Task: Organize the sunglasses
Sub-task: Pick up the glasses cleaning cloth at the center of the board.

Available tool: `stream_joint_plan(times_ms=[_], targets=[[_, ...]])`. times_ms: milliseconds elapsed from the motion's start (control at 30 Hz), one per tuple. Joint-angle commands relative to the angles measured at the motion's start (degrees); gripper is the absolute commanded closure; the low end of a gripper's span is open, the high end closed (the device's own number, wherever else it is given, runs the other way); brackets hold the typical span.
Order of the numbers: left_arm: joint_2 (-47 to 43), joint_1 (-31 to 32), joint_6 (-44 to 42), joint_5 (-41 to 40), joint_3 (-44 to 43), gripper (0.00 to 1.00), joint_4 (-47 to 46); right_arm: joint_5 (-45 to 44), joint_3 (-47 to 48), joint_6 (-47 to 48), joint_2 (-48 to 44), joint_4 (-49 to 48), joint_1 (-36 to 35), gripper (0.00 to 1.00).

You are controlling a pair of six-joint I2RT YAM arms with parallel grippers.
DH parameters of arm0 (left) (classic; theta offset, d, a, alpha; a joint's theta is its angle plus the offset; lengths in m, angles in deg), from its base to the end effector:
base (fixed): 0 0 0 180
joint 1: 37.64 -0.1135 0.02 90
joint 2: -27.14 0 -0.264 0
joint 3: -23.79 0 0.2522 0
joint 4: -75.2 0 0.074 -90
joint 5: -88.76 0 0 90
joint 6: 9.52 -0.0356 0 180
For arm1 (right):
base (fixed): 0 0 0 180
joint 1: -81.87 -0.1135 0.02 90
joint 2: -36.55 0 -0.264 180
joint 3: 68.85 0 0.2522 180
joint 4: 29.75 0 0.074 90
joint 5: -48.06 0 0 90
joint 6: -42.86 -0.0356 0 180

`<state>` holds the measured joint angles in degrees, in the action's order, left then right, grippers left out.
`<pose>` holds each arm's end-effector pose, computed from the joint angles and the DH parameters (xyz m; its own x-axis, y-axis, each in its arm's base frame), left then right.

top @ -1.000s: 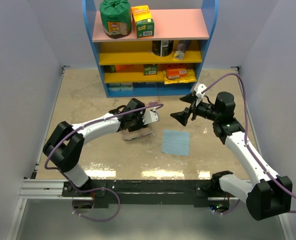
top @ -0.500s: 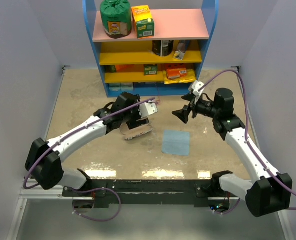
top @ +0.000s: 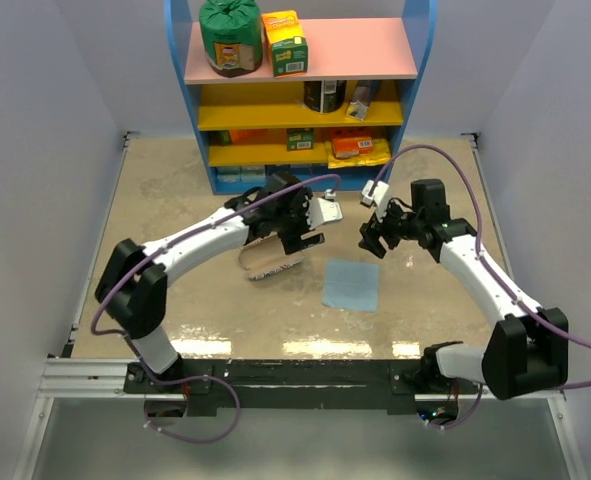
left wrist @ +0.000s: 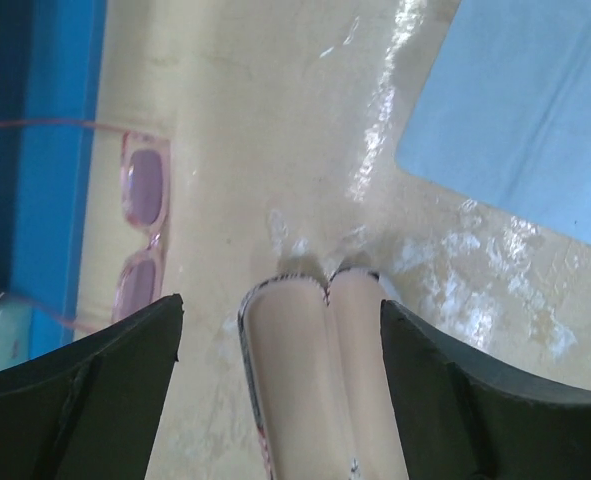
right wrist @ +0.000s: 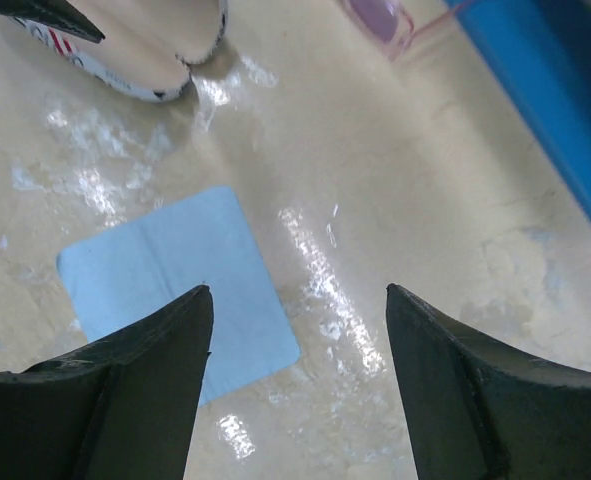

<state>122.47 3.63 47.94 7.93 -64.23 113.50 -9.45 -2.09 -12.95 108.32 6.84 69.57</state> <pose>0.2751 -0.2490 0.2663 -0.0574 0.7569 -0.6510 0.9085 0.3100 0.2803 0.2563 0.0754 0.2732 -0.2151 -0.5320 -0.8190 -0.8378 0.5314 -0.1252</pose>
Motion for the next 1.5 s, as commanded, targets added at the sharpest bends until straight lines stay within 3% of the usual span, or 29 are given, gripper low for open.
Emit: stream_joint_plan(times_ms=[0,233,700,1167,1467], targets=[[6.3,1.2,2.9,6.4,-7.4,0.17,1.9,-0.5,0.4,2.2,3.5,2.8,2.2,0.30],[14.5,2.0,5.2,11.1,-11.2,0.22,2.2,1.1,1.6,4.3,10.3,4.6,4.5,0.33],[21.4,2.2,9.2,16.1,-11.6,0.29,-0.6,10.1,4.2,3.8,23.5,7.8,9.9,0.44],[26.5,2.1,12.0,19.2,-15.2,0.28,-0.3,7.6,5.9,9.7,28.2,14.1,10.7,0.44],[28.9,2.1,12.3,20.8,-17.1,0.41,1.3,7.4,6.7,13.7,31.4,17.9,10.6,0.51]])
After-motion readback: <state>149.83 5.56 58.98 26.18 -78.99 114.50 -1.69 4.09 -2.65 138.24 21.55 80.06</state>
